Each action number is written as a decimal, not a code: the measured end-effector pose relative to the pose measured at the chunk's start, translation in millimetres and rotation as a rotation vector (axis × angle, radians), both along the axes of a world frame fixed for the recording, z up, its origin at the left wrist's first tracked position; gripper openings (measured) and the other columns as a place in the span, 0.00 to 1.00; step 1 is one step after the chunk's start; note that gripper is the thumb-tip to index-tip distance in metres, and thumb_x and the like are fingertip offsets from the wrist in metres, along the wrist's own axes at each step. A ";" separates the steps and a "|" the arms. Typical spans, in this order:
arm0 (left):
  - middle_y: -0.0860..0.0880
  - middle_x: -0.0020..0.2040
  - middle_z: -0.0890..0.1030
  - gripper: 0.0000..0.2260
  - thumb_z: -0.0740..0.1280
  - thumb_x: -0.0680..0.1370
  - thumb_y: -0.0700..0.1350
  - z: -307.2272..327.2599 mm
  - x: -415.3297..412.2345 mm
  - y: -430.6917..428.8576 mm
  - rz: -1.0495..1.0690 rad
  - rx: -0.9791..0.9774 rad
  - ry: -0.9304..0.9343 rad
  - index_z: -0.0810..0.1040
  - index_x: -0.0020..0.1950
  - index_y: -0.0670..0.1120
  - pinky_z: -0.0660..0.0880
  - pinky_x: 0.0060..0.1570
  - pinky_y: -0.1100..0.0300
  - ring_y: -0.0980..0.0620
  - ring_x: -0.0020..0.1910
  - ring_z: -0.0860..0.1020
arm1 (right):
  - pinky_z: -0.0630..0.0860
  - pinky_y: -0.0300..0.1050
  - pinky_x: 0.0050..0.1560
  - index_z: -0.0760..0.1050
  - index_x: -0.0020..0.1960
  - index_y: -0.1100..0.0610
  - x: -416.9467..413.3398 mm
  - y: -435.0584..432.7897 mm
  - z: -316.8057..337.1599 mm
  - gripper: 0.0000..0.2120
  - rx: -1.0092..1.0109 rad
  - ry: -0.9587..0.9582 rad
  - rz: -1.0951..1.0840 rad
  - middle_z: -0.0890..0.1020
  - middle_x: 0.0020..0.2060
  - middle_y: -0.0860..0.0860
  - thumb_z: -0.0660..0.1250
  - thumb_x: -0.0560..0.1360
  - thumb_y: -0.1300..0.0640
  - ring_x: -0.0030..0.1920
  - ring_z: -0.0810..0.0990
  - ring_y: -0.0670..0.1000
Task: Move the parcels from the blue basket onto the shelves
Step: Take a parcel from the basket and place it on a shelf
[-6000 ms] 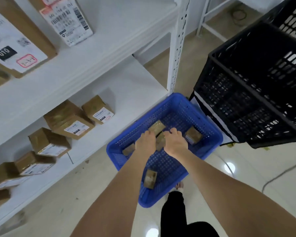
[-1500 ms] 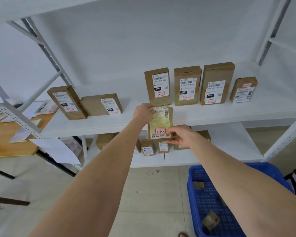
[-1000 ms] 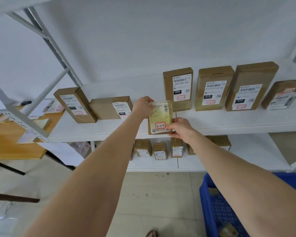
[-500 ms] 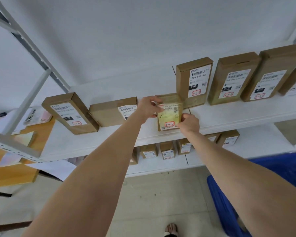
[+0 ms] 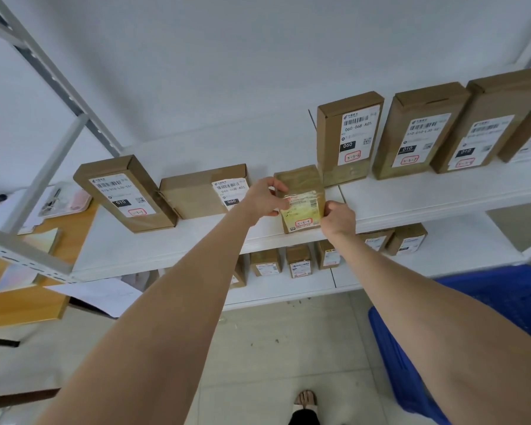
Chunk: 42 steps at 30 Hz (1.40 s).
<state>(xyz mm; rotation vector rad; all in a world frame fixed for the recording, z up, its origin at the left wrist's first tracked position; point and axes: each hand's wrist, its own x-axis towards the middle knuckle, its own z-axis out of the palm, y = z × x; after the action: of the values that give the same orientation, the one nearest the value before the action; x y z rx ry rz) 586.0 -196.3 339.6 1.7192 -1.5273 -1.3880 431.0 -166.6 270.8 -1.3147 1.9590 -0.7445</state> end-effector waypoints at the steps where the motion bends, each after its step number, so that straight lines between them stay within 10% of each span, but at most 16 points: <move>1: 0.47 0.49 0.75 0.12 0.71 0.71 0.32 -0.4 -1.5 1.1 0.002 -0.021 -0.024 0.74 0.49 0.45 0.76 0.47 0.57 0.48 0.48 0.75 | 0.75 0.43 0.46 0.77 0.56 0.60 0.0 0.8 2.4 0.07 0.013 -0.006 0.003 0.81 0.55 0.57 0.64 0.79 0.64 0.51 0.79 0.55; 6: 0.46 0.62 0.64 0.20 0.74 0.71 0.46 6.7 -9.0 10.3 -0.019 -0.251 -0.420 0.72 0.60 0.48 0.71 0.51 0.58 0.48 0.52 0.71 | 0.72 0.51 0.62 0.61 0.74 0.58 -8.8 8.5 26.5 0.33 -0.043 0.139 0.091 0.67 0.70 0.56 0.72 0.74 0.56 0.67 0.71 0.58; 15: 0.49 0.74 0.63 0.22 0.59 0.78 0.34 6.7 -33.8 33.2 -0.303 -0.553 -0.992 0.65 0.72 0.44 0.74 0.55 0.51 0.46 0.67 0.71 | 0.65 0.49 0.71 0.56 0.77 0.56 -2.6 8.4 52.0 0.30 -0.260 0.665 0.520 0.52 0.78 0.50 0.62 0.79 0.64 0.78 0.50 0.52; 26: 0.45 0.57 0.77 0.15 0.61 0.75 0.29 -3.0 -37.5 22.2 -0.329 -0.561 -1.126 0.76 0.59 0.42 0.74 0.45 0.55 0.44 0.56 0.78 | 0.73 0.49 0.63 0.67 0.72 0.56 1.9 6.5 55.7 0.25 -0.215 0.671 0.494 0.65 0.74 0.50 0.60 0.77 0.70 0.74 0.62 0.53; 42: 0.45 0.57 0.79 0.14 0.60 0.76 0.31 -7.0 -32.4 -22.9 -0.349 -0.587 -1.124 0.76 0.59 0.43 0.74 0.48 0.56 0.45 0.57 0.77 | 0.74 0.51 0.59 0.68 0.71 0.56 8.5 -28.1 58.0 0.23 -0.188 0.688 0.473 0.65 0.73 0.51 0.59 0.78 0.70 0.73 0.64 0.55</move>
<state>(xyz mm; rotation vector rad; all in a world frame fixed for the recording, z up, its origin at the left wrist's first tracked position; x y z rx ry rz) 553.6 -219.2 332.6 1.9288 -2.5325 0.1331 439.5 -194.7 328.8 -2.2692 1.9547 -0.2542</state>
